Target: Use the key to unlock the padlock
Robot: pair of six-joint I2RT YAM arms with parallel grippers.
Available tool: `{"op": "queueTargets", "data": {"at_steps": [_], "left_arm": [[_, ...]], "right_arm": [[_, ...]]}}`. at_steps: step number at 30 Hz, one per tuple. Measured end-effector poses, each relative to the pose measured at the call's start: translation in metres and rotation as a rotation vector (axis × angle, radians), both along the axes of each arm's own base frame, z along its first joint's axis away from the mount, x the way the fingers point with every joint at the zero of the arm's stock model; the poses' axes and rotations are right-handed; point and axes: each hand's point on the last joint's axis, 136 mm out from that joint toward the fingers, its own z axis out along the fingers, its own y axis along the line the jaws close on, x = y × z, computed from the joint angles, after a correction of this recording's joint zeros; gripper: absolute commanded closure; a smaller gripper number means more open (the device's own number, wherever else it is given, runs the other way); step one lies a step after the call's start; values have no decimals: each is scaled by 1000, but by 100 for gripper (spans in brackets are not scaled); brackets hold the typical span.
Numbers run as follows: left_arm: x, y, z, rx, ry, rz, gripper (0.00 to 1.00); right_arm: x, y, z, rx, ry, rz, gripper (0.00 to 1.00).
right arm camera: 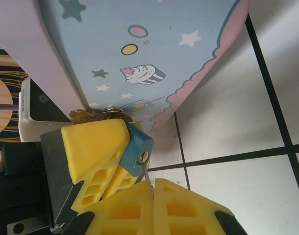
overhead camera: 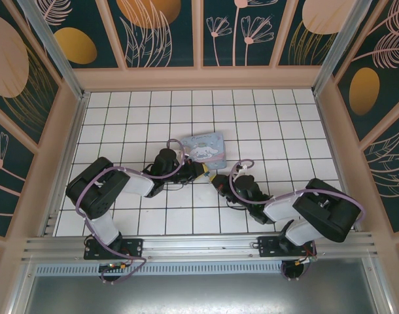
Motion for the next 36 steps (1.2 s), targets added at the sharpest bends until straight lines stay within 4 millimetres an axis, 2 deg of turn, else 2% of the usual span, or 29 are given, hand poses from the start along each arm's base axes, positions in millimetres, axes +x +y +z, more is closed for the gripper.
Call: {"op": "queueTargets", "data": {"at_steps": [36], "left_arm": [[5, -1, 8, -34, -6, 17, 100]], "right_arm": [[11, -3, 8, -1, -26, -11, 100]]}}
